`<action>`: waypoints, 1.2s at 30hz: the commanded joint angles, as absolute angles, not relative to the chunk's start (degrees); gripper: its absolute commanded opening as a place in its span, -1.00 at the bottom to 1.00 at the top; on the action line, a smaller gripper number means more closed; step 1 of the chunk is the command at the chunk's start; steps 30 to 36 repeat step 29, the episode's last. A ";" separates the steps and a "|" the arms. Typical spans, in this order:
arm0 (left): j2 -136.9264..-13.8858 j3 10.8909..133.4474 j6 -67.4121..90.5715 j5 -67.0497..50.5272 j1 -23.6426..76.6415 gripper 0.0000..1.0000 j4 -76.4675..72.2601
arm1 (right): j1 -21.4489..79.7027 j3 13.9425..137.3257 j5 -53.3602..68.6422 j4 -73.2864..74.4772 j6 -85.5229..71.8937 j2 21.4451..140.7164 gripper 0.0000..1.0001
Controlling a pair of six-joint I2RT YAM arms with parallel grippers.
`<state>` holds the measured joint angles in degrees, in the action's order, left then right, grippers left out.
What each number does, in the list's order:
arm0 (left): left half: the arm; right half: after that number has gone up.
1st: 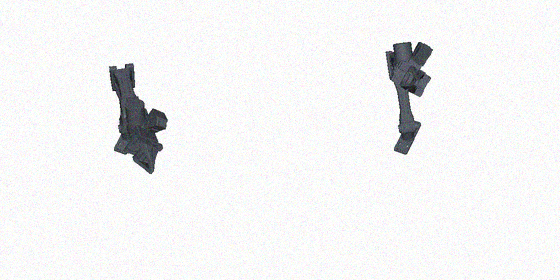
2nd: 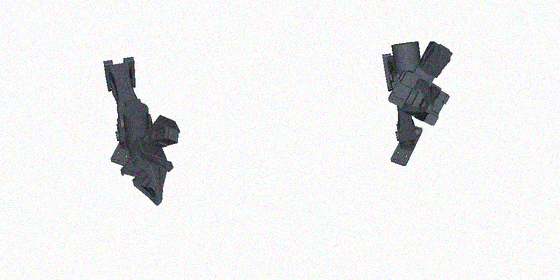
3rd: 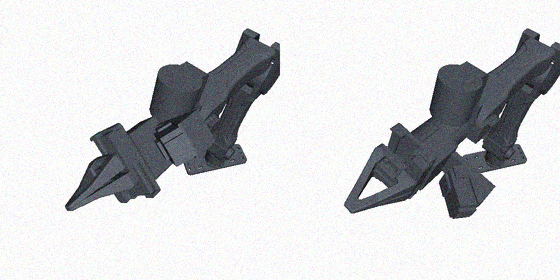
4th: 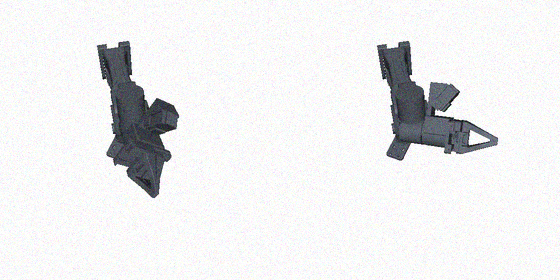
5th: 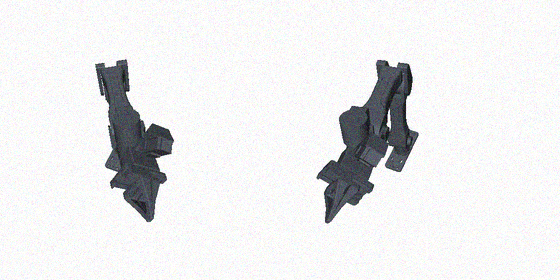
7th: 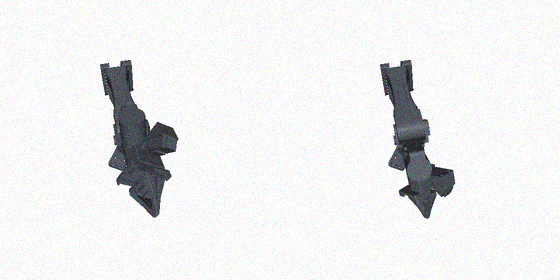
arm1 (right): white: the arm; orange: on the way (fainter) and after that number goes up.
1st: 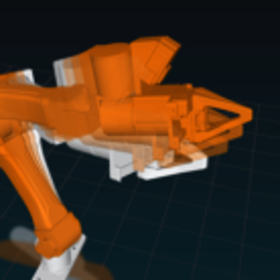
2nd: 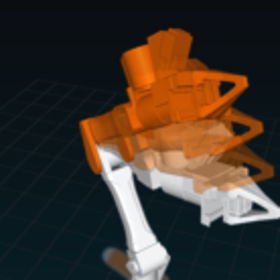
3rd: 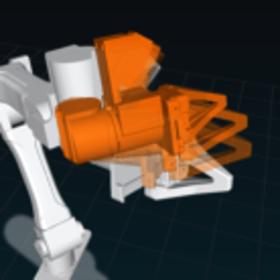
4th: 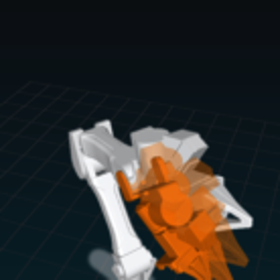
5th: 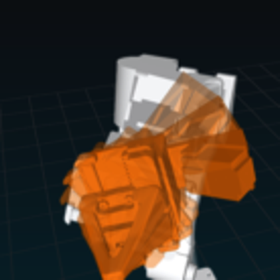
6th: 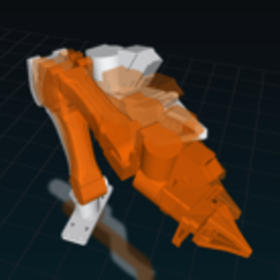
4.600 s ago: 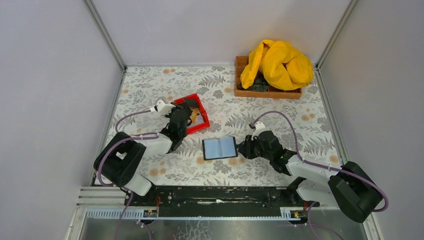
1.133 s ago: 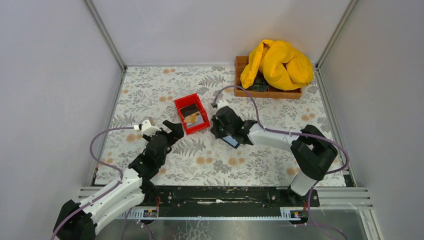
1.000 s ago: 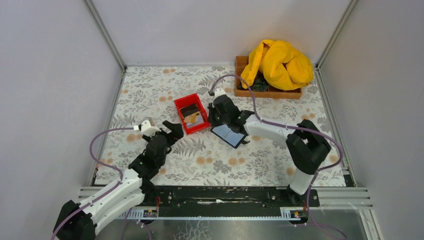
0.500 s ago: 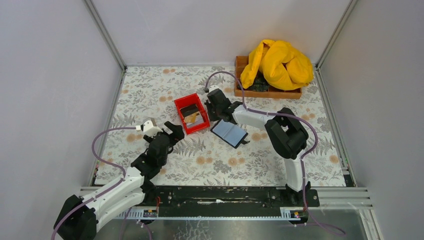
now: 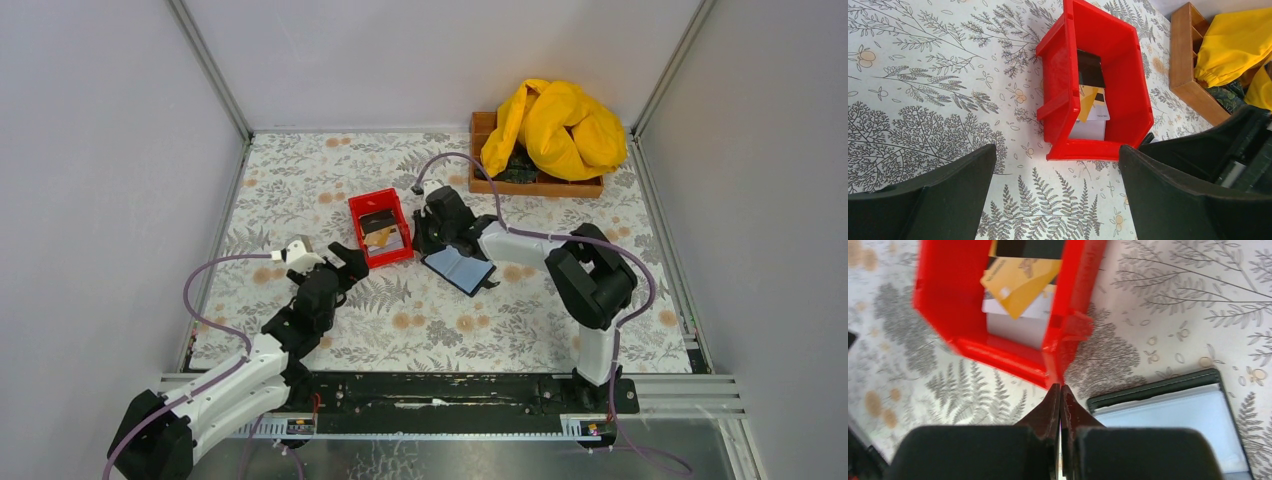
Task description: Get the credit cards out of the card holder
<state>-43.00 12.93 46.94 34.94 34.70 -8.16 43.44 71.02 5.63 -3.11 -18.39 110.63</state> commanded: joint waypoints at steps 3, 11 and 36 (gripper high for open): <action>-41.47 12.24 45.73 34.85 34.36 1.00 -12.83 | 44.23 63.74 14.19 -16.37 -19.82 103.19 -1.00; -42.36 12.07 43.46 29.41 34.35 1.00 -16.03 | 41.16 53.87 2.87 -18.95 -18.41 93.53 -0.91; -52.69 15.00 41.35 19.58 34.36 1.00 -22.86 | 33.93 34.01 -11.02 -26.81 -16.36 86.02 -0.24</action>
